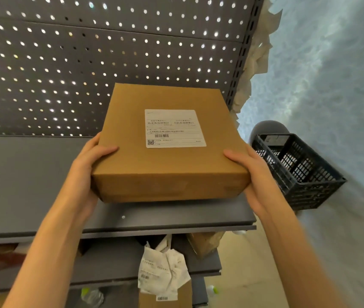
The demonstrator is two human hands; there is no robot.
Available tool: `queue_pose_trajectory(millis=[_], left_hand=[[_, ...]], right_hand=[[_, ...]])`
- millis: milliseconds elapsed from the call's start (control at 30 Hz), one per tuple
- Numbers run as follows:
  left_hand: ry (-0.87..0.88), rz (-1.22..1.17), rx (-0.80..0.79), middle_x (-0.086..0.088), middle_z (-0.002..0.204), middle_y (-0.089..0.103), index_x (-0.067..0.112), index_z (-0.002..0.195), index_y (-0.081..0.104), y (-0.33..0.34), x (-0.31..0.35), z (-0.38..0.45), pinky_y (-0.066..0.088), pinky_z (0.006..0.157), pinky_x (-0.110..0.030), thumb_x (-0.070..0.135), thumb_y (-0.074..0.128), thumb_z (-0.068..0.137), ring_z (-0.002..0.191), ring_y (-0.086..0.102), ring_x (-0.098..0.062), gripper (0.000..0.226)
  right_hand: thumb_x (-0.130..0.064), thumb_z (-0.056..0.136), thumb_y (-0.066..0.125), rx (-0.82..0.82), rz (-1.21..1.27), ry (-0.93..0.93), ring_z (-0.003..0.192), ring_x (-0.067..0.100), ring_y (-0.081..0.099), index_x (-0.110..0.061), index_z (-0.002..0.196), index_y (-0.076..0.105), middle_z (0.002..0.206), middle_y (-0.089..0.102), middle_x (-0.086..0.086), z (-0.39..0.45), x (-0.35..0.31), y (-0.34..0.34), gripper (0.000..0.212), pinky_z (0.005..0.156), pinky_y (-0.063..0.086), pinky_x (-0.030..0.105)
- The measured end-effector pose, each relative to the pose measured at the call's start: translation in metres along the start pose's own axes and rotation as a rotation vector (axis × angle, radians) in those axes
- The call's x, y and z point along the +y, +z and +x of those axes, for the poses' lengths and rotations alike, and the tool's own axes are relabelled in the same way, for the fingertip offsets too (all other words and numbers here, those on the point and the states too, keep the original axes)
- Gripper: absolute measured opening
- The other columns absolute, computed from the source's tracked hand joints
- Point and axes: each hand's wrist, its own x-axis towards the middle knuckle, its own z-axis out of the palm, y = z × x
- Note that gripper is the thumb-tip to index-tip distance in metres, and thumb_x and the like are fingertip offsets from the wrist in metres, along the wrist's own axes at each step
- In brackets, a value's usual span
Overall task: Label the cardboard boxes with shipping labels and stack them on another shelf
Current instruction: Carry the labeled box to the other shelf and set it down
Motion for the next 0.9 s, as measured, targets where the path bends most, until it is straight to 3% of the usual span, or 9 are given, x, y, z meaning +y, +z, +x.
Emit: queue_pose_trajectory(millis=[333, 667, 900], left_hand=[[-0.112, 0.027, 0.008, 0.009, 0.105, 0.067, 0.032, 0.123, 0.058, 0.005, -0.017, 0.018, 0.039, 0.063, -0.023, 0.029, 0.055, 0.085, 0.083, 0.060, -0.008, 0.037], [-0.153, 0.056, 0.006, 0.008, 0.106, 0.067, 0.032, 0.122, 0.058, 0.010, -0.025, 0.032, 0.040, 0.064, -0.024, 0.029, 0.054, 0.086, 0.084, 0.060, -0.010, 0.037], [-0.169, 0.066, 0.023, 0.006, 0.101, 0.067, 0.029, 0.119, 0.060, 0.010, -0.029, 0.036, 0.040, 0.068, -0.027, 0.027, 0.053, 0.087, 0.084, 0.059, -0.011, 0.033]], right_hand=[[-0.031, 0.066, 0.071, 0.030, 0.001, 0.083, 0.103, 0.018, 0.065, -0.021, 0.128, 0.057, 0.108, 0.071, -0.006, 0.016, 0.020, -0.006, 0.065, 0.084, 0.050, 0.030], [-0.034, 0.065, 0.071, 0.015, -0.024, 0.125, 0.106, 0.022, 0.063, -0.024, 0.125, 0.058, 0.113, 0.069, 0.000, 0.027, 0.028, -0.014, 0.063, 0.095, 0.049, 0.038], [-0.028, 0.077, 0.070, 0.038, -0.051, 0.136, 0.104, 0.021, 0.064, -0.026, 0.128, 0.055, 0.115, 0.068, 0.000, 0.031, 0.031, -0.013, 0.053, 0.089, 0.050, 0.036]])
